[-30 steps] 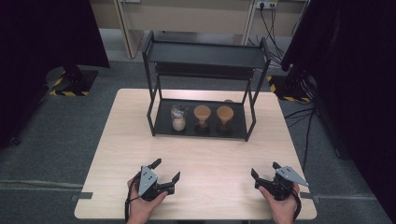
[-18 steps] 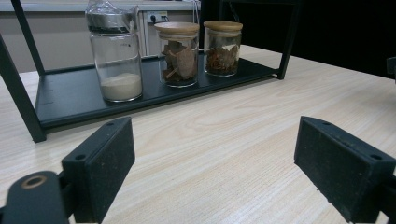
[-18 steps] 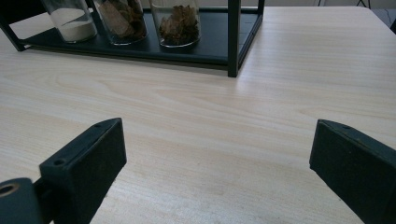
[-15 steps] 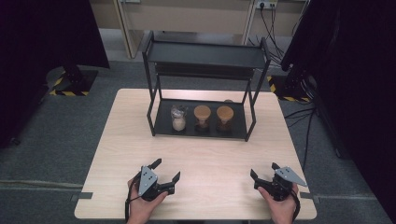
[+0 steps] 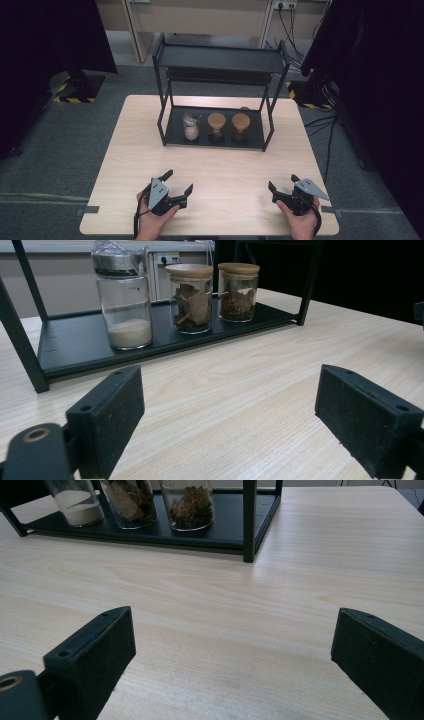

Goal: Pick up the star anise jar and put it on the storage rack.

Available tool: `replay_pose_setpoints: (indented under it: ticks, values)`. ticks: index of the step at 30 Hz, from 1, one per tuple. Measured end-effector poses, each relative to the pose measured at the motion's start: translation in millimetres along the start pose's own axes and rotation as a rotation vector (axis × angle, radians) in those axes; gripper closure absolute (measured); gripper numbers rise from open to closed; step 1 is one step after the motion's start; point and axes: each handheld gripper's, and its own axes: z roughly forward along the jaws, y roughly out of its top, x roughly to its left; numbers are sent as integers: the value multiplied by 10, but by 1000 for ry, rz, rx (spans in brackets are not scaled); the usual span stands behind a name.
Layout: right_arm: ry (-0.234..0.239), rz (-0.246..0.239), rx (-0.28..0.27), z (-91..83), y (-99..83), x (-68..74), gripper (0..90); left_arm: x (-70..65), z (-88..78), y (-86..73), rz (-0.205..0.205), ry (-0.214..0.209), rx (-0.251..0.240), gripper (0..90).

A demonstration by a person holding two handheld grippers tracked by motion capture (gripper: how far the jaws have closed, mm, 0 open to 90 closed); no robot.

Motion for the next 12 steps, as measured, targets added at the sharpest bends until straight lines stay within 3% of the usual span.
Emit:
replay_pose_setpoints:
  ticks: [12]
  values:
    - [5,-9,-9,-8,-4,5,41,15,1,0,-16,1,-2,119]
